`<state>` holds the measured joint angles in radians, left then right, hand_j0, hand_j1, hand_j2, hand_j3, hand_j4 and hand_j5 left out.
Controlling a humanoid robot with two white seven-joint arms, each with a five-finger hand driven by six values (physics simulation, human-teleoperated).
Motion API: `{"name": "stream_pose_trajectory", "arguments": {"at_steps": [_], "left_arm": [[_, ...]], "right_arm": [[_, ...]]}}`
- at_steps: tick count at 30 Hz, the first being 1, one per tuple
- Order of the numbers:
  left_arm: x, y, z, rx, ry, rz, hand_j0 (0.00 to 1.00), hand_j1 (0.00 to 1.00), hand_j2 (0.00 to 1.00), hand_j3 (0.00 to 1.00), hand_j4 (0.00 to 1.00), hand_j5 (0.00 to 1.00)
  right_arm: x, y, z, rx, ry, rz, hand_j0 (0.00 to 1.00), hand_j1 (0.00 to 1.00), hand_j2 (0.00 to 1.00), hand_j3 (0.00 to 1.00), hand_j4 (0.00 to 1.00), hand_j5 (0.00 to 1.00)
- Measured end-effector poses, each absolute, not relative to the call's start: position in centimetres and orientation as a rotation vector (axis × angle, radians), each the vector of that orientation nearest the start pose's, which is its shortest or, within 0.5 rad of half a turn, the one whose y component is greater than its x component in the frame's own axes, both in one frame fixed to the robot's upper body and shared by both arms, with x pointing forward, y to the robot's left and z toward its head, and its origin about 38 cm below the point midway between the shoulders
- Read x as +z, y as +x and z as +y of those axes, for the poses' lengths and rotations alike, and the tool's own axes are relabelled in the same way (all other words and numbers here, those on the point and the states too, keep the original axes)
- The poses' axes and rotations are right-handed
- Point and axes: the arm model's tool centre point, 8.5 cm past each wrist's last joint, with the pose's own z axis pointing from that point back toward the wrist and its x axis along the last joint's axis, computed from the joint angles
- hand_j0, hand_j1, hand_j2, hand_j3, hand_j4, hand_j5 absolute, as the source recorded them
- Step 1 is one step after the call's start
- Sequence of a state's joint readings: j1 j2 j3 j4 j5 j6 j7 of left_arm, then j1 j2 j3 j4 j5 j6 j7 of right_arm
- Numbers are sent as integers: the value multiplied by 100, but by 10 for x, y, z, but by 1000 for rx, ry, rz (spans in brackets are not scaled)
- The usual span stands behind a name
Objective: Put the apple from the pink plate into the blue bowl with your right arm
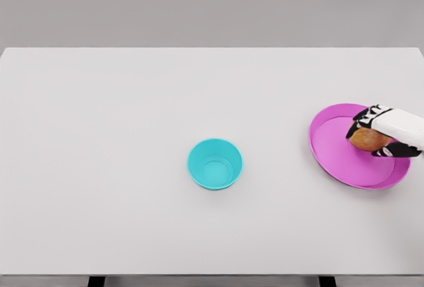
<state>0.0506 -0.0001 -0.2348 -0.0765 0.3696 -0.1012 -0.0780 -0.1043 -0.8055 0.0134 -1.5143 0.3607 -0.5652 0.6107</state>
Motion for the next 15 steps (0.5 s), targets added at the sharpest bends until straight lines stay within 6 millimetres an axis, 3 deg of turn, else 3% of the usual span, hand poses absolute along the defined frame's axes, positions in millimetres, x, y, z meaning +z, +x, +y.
{"name": "stream_pose_trajectory", "arguments": {"at_steps": [7,15], "left_arm": [[-263,4,260,125,-4,-135,100,100,100,100,100,100],[-263,5,260,124,-4,-136,100,100,100,100,100,100]], "right_arm": [[195,363,-376,1754,-455,-1430,55,55,55,55,55,55],[214,368,-354,1772,-473,-1520,55,55,55,55,55,55]]}}
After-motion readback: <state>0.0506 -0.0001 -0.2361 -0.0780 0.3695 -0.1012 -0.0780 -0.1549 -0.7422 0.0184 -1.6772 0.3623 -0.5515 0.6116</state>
